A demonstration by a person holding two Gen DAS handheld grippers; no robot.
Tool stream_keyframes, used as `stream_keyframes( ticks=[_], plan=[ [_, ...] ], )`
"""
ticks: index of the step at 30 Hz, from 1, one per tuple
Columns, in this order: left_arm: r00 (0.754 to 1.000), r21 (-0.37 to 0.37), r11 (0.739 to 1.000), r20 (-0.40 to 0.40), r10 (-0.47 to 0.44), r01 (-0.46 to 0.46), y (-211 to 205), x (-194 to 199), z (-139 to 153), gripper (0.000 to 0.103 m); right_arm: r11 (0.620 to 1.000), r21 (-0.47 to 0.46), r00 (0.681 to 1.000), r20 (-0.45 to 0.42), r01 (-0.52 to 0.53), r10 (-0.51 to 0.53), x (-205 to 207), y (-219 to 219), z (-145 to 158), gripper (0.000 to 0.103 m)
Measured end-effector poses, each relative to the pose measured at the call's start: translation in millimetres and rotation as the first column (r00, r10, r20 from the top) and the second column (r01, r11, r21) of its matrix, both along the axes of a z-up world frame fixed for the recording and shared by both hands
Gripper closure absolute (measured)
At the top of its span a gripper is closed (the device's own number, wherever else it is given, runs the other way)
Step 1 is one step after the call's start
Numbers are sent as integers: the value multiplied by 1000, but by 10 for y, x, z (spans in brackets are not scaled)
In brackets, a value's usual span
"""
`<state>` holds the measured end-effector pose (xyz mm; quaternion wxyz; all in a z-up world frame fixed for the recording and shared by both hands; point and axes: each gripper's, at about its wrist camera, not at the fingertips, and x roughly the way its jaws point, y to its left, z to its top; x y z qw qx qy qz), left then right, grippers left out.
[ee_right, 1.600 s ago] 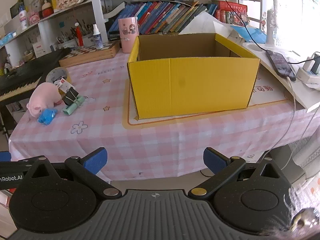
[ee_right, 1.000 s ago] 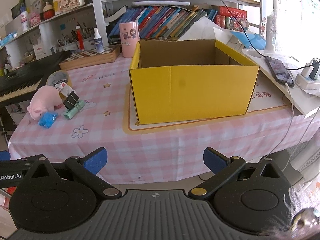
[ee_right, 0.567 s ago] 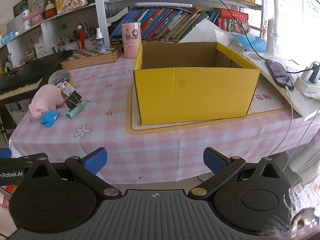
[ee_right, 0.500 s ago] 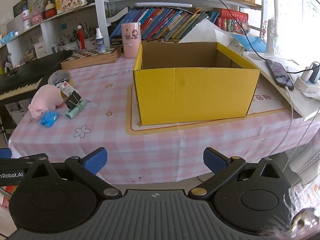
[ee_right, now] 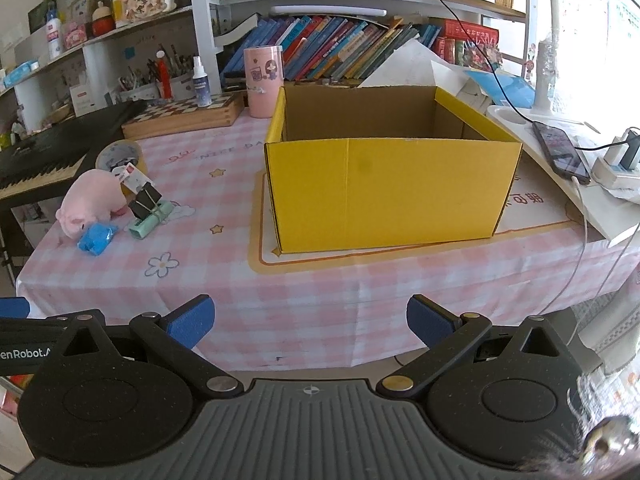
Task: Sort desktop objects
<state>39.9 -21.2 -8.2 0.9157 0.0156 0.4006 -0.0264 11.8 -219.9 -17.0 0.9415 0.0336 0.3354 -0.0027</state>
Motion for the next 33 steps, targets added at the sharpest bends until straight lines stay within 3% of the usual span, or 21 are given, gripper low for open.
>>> stream_keyframes(
  ticks=[22, 33],
  plan=[
    [1000, -24, 1000, 22, 14, -14, 110, -70, 42, 7, 999, -10, 999, -7, -32, 32, -12, 97, 17, 0],
    [998, -45, 997, 8, 68, -68, 305, -124, 21, 7, 994, -27, 994, -41, -103, 102, -15, 257, -9, 0]
  ],
)
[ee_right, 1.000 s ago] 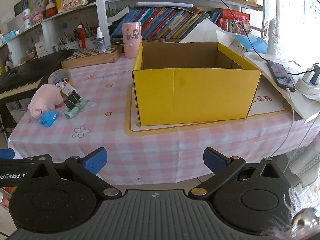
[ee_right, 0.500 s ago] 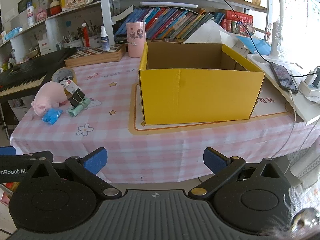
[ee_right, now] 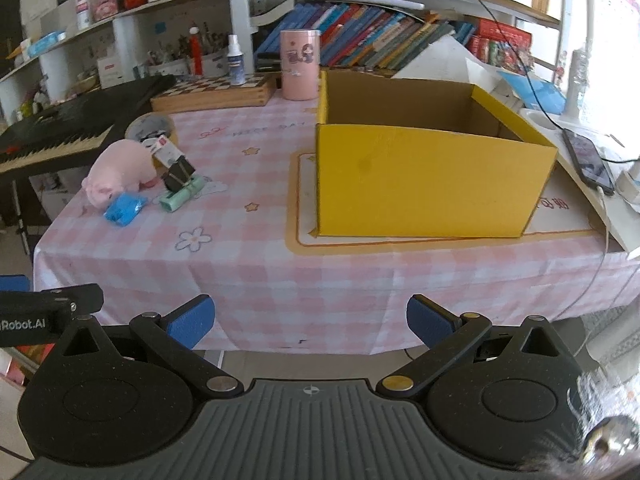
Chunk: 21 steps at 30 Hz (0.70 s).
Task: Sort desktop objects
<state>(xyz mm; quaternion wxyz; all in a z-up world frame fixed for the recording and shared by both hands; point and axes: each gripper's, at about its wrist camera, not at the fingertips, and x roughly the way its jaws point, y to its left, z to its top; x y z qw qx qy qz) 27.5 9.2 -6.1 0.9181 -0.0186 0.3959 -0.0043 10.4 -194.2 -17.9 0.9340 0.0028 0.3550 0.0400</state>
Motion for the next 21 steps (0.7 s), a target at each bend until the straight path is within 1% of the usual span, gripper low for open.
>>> stream_keyframes(
  ticks=[3, 6, 10, 15, 19, 21],
  plan=[
    [1000, 0, 1000, -12, 18, -18, 40, -12, -29, 7, 1000, 2, 1000, 1, -24, 24, -12, 36, -5, 0],
    [998, 6, 998, -9, 56, -56, 98, -21, -53, 7, 999, 6, 999, 0, -45, 45, -14, 65, -2, 0],
    [995, -12, 996, -22, 93, -94, 186, -10, -86, 8, 997, 18, 997, 0, -79, 79, -23, 103, 4, 0],
    [997, -20, 996, -13, 82, -82, 185, -13, -68, 7, 996, 27, 996, -3, -90, 90, -18, 124, 8, 0],
    [998, -18, 997, -2, 70, -70, 180, -2, -59, 7, 987, 89, 991, 3, -133, 133, 1, 131, 12, 0],
    [998, -17, 998, -2, 68, -68, 187, 9, -58, 7, 986, 90, 990, 3, -139, 140, 12, 149, 16, 0]
  ],
)
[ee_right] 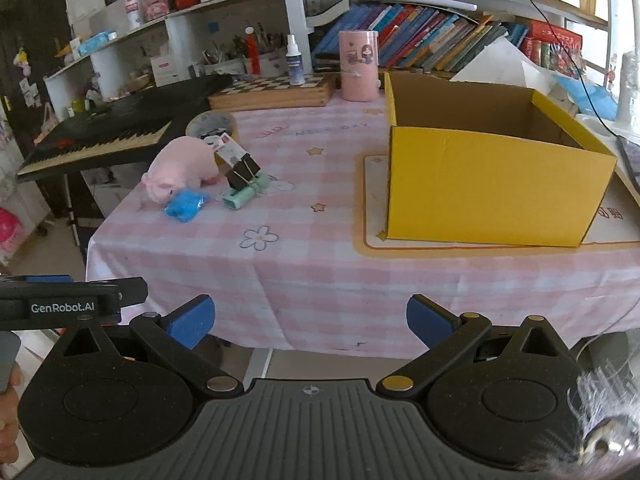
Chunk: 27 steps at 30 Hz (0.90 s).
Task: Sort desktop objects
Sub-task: 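Move both tools toward the blue bag and black binder clip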
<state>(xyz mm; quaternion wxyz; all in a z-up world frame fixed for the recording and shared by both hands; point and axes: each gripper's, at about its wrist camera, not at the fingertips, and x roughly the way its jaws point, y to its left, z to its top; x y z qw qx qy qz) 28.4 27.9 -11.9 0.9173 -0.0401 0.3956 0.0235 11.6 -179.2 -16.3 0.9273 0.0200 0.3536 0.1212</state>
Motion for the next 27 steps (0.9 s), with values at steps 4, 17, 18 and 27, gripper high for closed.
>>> stream_keyframes(
  ticks=[4, 17, 18, 27],
  plan=[
    [1000, 13, 1000, -2, -3, 3, 3, 23, -3, 7, 1000, -14, 1000, -2, 13, -13, 37, 30, -2, 0],
    [1000, 12, 999, -1, -29, 29, 68, 146, 23, 7, 999, -51, 1000, -18, 5, -6, 168, 164, -11, 0],
    [999, 10, 999, -4, -34, 34, 80, 150, 24, 7, 999, -51, 1000, -17, 7, -8, 182, 169, -3, 0],
    [999, -10, 1000, 34, -23, 23, 190, 135, 82, 8, 997, 26, 997, 14, -74, 73, 250, 266, 131, 0]
  ],
)
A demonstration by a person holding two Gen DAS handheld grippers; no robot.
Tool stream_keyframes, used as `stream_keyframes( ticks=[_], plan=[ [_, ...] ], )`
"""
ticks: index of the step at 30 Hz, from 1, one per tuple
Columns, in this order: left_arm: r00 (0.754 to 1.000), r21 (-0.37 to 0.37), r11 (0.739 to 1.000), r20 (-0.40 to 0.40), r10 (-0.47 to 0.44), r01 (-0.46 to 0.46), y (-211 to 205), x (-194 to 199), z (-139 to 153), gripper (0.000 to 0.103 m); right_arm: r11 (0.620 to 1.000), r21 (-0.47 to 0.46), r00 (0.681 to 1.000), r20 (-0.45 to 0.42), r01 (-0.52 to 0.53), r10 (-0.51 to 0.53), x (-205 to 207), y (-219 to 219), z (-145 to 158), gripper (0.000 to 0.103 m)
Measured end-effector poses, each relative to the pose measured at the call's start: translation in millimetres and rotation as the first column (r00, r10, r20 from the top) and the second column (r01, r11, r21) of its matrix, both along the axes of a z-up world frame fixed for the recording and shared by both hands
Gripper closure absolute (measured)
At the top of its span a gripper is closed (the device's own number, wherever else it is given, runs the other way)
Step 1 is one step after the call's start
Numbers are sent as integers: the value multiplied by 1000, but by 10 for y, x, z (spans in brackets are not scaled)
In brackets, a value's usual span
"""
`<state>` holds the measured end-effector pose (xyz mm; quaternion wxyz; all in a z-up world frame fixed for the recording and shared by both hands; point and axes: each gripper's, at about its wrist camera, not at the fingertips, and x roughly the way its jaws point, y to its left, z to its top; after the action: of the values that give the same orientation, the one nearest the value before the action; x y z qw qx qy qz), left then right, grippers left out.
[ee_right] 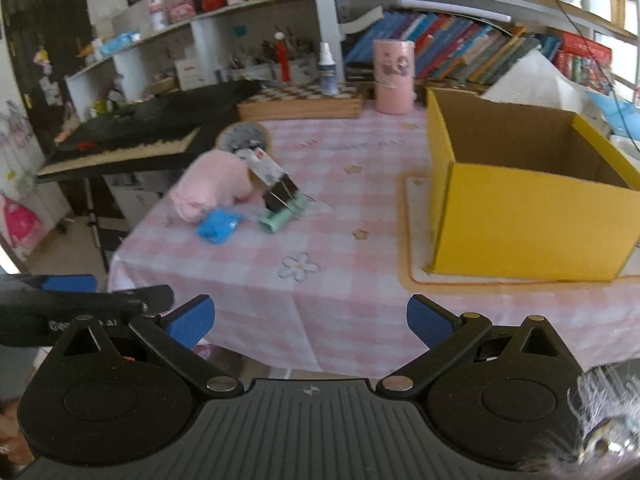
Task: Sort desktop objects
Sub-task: 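Move both tools toward the blue bag and black binder clip, then grasp the blue bag with the left tool while the right tool grasps the black binder clip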
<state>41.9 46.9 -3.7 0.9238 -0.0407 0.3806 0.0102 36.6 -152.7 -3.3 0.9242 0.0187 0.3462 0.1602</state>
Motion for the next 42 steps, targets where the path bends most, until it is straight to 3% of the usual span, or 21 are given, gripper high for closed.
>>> stream_keyframes(
  ticks=[3, 5, 10, 12, 18, 28, 34, 37, 39, 42],
  plan=[
    [1000, -15, 1000, 6, 15, -15, 39, 4, -12, 9, 998, -48, 999, 23, 28, -27, 25, 37, 29, 1],
    [1000, -25, 999, -1, 21, -21, 60, 15, -36, 10, 998, -55, 999, 30, 21, -19, 62, 50, 30, 7],
    [1000, -40, 999, 0, 28, -28, 84, 108, -80, 16, 998, -58, 999, 27, -33, 35, 176, 136, -19, 39],
    [1000, -38, 999, 0, 28, -28, 88, 178, -93, 24, 997, -59, 998, 27, -57, 59, 271, 183, -40, 44],
    [999, -45, 998, -7, 39, -39, 120, 463, -150, 38, 992, -60, 994, 7, -112, 113, 651, 302, -88, 44],
    [999, -22, 999, -38, 30, -31, 82, 1005, -304, 43, 979, -62, 980, -19, -196, 196, 1299, 484, -159, 44],
    [998, 1, 1000, -54, 19, -18, 39, 1292, -443, 52, 966, -78, 969, -40, -245, 243, 1609, 626, -239, 44],
    [998, 10, 1000, -61, 5, -4, 19, 1391, -494, 60, 957, -98, 961, -52, -274, 270, 1743, 690, -291, 44],
    [998, 16, 1000, -67, -13, 14, 3, 1425, -526, 71, 949, -114, 956, -60, -294, 289, 1827, 733, -327, 44],
    [997, 17, 999, -62, -35, 37, 4, 1387, -522, 73, 935, -138, 945, -70, -326, 319, 1923, 812, -377, 44]
  ],
)
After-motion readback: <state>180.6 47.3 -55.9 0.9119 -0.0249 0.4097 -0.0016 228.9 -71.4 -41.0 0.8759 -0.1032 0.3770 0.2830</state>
